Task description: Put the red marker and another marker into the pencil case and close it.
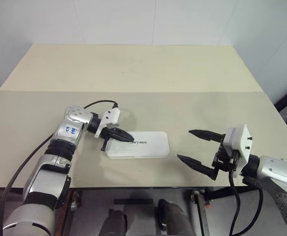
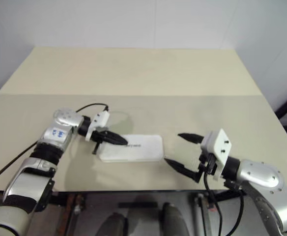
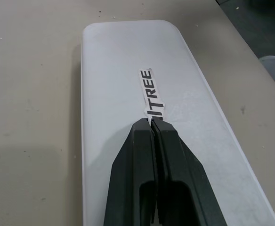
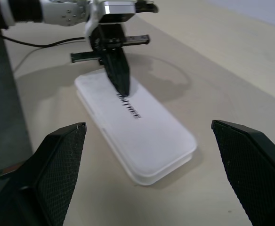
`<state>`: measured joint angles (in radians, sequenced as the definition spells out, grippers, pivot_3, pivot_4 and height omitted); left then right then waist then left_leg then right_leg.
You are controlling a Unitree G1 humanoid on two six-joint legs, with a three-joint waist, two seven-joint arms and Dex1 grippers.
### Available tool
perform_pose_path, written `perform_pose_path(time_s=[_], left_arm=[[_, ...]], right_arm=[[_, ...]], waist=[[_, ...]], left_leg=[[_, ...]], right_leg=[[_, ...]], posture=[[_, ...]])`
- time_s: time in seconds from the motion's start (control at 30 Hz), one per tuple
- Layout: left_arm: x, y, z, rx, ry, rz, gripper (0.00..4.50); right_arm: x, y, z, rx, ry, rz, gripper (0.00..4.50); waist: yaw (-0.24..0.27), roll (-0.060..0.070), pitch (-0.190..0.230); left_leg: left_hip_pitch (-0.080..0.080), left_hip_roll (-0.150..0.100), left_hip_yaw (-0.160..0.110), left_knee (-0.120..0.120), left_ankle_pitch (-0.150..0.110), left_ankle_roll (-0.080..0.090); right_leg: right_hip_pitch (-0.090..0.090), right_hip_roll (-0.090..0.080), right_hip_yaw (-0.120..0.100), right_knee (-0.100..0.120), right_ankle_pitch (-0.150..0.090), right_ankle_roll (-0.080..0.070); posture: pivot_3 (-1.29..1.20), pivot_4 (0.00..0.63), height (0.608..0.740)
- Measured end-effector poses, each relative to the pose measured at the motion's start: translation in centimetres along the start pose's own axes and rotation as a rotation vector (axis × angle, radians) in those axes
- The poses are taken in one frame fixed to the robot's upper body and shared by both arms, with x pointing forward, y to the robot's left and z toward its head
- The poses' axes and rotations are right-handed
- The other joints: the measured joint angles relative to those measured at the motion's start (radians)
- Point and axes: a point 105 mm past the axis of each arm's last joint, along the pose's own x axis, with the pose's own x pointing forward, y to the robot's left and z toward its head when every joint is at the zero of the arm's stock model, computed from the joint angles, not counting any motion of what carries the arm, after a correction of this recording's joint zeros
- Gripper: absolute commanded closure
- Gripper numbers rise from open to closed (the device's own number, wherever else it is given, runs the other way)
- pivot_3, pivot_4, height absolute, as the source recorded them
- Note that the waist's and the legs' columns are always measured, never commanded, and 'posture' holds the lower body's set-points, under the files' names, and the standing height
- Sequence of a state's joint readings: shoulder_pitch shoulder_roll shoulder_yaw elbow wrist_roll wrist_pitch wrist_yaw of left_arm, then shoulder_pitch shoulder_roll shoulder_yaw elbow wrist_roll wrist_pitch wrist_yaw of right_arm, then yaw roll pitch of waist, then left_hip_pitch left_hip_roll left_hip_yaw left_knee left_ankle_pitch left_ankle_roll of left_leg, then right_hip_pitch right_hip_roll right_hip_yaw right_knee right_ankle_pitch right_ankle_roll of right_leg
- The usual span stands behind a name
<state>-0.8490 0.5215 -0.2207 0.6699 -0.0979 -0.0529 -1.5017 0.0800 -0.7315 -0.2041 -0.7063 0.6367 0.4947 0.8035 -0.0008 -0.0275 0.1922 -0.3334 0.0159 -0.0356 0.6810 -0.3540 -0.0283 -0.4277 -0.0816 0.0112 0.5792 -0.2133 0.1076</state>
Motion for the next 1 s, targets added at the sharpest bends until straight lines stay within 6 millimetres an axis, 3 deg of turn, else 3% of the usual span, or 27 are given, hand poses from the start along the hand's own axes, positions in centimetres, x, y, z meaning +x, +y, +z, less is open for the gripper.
perform_pose_path(time_s=[0.2,0.43,0.6,0.77,0.87,1.0], left_arm=[[0.0,0.0,0.0,0.008,0.007,-0.002,4.45],[0.1,0.0,0.5,0.028,-0.004,0.001,4.45],[0.2,0.3,1.6,-0.015,-0.141,0.086,4.45],[-2.1,0.2,4.0,0.01,-0.33,0.249,4.45],[-3.9,-0.1,4.6,-0.035,-0.438,0.38,3.81],[-6.8,-1.8,3.5,-0.166,-0.451,0.491,2.48]], right_arm=[[-0.3,0.5,-0.5,0.001,0.006,0.014,0.0],[-0.1,-0.1,0.2,-0.051,-0.013,0.005,0.0],[-0.1,-0.6,0.0,-0.045,-0.008,-0.007,0.0],[-0.1,-0.9,-0.1,-0.044,-0.005,-0.005,0.0],[-0.3,-1.5,-0.4,-0.035,0.01,-0.001,0.0],[-0.8,-3.0,-0.7,-0.037,0.04,0.009,0.0]], waist=[[0.0,0.0,0.0],[0.0,0.0,0.0],[0.001,0.0,0.0],[-0.001,0.0,0.0],[-0.001,0.0,0.0],[-0.004,0.001,0.0]], left_leg=[[0.0,0.0,0.0,0.0,0.0,0.0],[-0.001,0.0,0.0,0.0,0.0,0.0],[-0.002,0.0,-0.003,0.0,0.0,0.0],[-0.002,0.0,-0.003,-0.001,-0.002,0.003],[-0.002,0.0,-0.004,-0.001,-0.002,0.003],[-0.001,0.0,-0.005,-0.001,-0.002,0.003]], right_leg=[[0.0,0.0,0.0,0.0,0.0,0.0],[0.0,0.0,0.0,0.0,0.0,0.0],[-0.003,0.0,-0.002,-0.001,0.003,0.006],[-0.003,0.0,-0.002,-0.003,0.003,0.006],[-0.003,0.0,-0.002,-0.003,0.003,0.006],[-0.003,0.0,-0.002,-0.004,0.003,0.005]], posture=[[0.0,0.15,0.74],[0.0,0.15,0.74],[0.0,0.15,0.74],[0.0,0.15,0.74],[0.0,0.15,0.74],[0.0,0.15,0.74]])
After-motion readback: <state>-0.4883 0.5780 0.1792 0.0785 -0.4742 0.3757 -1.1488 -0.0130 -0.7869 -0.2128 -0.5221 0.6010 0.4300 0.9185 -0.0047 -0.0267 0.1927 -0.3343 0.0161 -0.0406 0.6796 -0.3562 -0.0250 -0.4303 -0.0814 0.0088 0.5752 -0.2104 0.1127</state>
